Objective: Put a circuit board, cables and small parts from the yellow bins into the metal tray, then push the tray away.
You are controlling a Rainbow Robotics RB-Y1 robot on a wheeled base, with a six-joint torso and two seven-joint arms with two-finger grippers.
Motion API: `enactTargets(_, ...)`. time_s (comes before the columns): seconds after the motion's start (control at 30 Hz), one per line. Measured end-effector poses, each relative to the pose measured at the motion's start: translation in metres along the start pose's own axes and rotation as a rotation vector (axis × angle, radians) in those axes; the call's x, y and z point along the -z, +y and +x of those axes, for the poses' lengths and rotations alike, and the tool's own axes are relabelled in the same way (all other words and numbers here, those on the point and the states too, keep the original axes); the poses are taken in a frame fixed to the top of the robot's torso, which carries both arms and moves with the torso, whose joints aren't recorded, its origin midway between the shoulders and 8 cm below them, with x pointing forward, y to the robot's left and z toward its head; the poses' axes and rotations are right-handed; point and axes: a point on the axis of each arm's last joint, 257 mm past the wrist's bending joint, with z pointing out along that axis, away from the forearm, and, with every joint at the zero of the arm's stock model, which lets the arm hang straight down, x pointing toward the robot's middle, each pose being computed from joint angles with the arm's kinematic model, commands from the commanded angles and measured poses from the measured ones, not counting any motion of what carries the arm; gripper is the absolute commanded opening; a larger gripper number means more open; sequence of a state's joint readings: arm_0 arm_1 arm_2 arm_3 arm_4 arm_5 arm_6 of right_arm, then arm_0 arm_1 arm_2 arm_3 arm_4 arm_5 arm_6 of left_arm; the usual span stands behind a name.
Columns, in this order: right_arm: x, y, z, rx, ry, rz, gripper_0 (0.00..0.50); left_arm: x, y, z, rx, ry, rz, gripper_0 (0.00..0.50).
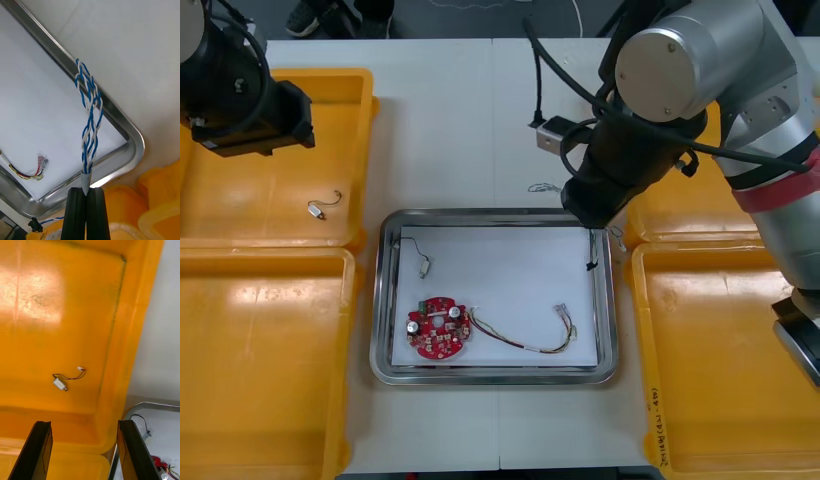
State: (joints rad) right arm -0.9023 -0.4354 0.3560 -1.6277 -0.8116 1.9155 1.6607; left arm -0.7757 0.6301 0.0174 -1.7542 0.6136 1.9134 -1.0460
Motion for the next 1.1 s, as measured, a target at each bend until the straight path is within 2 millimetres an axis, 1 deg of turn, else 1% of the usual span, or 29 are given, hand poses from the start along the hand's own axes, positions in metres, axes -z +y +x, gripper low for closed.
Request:
enactTargets(0.1, -0.006, 0.01, -0.002, 0.094, 0.012, -0.003, 0.0, -0.006, 0.016, -0.001, 0.038, 0.035, -0.021, 0.5)
enactTargets(0.27, -0.016, 0.02, -0.004, 0.167, 0.031, 0.03, 0.0, -0.02, 0.035, 0.004, 0.098, 0.107, -0.046, 0.5)
enactTargets(0.37, -0.019, 0.025, -0.008, 0.309, 0.035, 0.037, 0.0, -0.03, 0.044, 0.01, 0.13, 0.148, -0.055, 0.5)
enactTargets(0.47, -0.02, 0.028, -0.015, 0.402, 0.023, 0.047, 0.0, -0.039, 0.047, 0.007, 0.153, 0.147, -0.047, 0.5)
enactTargets(0.57, -0.023, 0.03, -0.024, 0.416, 0.002, 0.07, 0.0, -0.047, 0.047, 0.006, 0.161, 0.145, -0.044, 0.5)
enactTargets(0.67, -0.031, 0.035, -0.028, 0.444, 0.0, 0.089, 0.0, -0.056, 0.046, 0.007, 0.155, 0.146, -0.046, 0.5)
enactTargets(0.77, -0.039, 0.041, -0.03, 0.478, 0.006, 0.103, 0.0, -0.066, 0.044, 0.012, 0.145, 0.159, -0.051, 0.5)
enactTargets(0.9, -0.048, 0.048, -0.027, 0.514, 0.025, 0.112, 0.0, -0.077, 0.047, 0.018, 0.152, 0.182, -0.061, 0.5)
enactTargets(1.1, -0.055, 0.052, -0.023, 0.542, 0.047, 0.117, 0.0, -0.09, 0.053, 0.024, 0.171, 0.203, -0.071, 0.5)
